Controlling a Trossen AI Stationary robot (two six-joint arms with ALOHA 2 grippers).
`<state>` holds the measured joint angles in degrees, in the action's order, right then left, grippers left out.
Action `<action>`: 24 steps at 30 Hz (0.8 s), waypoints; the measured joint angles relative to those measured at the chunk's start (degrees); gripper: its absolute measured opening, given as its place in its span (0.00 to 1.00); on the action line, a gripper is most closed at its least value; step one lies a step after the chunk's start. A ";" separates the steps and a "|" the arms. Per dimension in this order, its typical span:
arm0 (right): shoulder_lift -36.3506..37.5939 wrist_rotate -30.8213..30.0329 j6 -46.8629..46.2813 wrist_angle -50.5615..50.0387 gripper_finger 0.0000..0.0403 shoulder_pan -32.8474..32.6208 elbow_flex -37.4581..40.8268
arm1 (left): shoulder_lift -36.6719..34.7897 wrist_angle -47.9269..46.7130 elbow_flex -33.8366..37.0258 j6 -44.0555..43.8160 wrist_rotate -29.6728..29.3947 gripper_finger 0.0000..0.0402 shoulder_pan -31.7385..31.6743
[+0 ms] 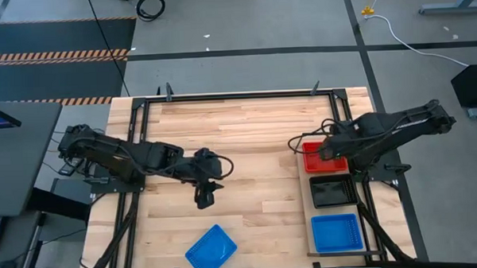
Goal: Stack baskets on shelf by color
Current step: Stack the blue bin on top of the blue bin on the shelf
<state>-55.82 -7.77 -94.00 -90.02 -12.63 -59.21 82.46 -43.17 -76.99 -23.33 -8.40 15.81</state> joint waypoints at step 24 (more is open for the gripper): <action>-22.45 11.06 34.60 55.92 0.35 -5.51 -8.93 | 3.88 -8.64 0.00 -80.07 -3.72 0.32 20.41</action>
<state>-78.28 3.29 -59.40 -34.09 -18.14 -68.14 86.34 -51.81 -76.99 -103.40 -12.12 36.22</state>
